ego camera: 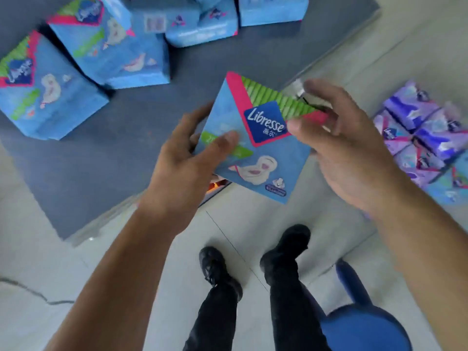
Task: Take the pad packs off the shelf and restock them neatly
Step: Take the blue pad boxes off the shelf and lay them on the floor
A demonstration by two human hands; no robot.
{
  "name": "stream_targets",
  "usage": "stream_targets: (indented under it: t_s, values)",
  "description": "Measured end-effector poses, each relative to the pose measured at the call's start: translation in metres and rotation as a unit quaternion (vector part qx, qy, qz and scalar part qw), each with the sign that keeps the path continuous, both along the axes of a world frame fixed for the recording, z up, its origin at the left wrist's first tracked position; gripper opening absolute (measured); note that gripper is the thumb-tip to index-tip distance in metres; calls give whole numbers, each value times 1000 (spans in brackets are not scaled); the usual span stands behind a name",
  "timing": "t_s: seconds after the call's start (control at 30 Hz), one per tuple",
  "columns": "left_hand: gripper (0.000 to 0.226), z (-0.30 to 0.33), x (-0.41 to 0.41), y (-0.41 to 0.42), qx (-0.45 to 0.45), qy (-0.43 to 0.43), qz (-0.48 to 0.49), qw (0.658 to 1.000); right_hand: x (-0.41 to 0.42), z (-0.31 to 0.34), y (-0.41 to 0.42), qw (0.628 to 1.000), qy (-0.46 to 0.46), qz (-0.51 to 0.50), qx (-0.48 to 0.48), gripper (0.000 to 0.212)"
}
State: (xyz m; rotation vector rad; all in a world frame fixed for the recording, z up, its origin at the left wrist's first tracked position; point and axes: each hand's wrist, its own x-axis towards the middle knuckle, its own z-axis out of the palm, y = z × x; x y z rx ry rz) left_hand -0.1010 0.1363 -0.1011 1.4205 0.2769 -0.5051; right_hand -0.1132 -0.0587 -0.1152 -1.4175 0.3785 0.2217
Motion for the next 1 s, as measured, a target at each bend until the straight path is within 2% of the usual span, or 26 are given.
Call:
stream_targets:
  t_s: [0.1,0.23,0.37,0.47,0.6,0.77,0.9,1.0]
  values:
    - [46,-13,1,-81,15,-10,-23,1000,-27,-13,-62,995,43,-88,29,50]
    - [56,-25,-9,-186,32,-7,-113,993,-66,-20,-138,973,85,-216,17,55]
    - [59,-36,-20,-276,51,5,-206,977,-104,-23,-217,941,117,-317,6,39]
    - [52,-51,-24,-333,44,36,-257,965,-127,-29,-266,923,127,-363,-18,29]
    - [51,-69,-26,-399,70,27,-334,940,-149,-45,-313,891,163,-420,-54,27]
    - [50,-80,-35,-472,114,14,-436,893,-176,-57,-360,843,213,-490,-64,35]
    - [50,-85,-48,-520,113,13,-492,863,-199,-56,-403,828,241,-500,-80,36]
    - [47,-85,-65,-558,123,17,-505,854,-219,-54,-438,818,251,-507,-102,34]
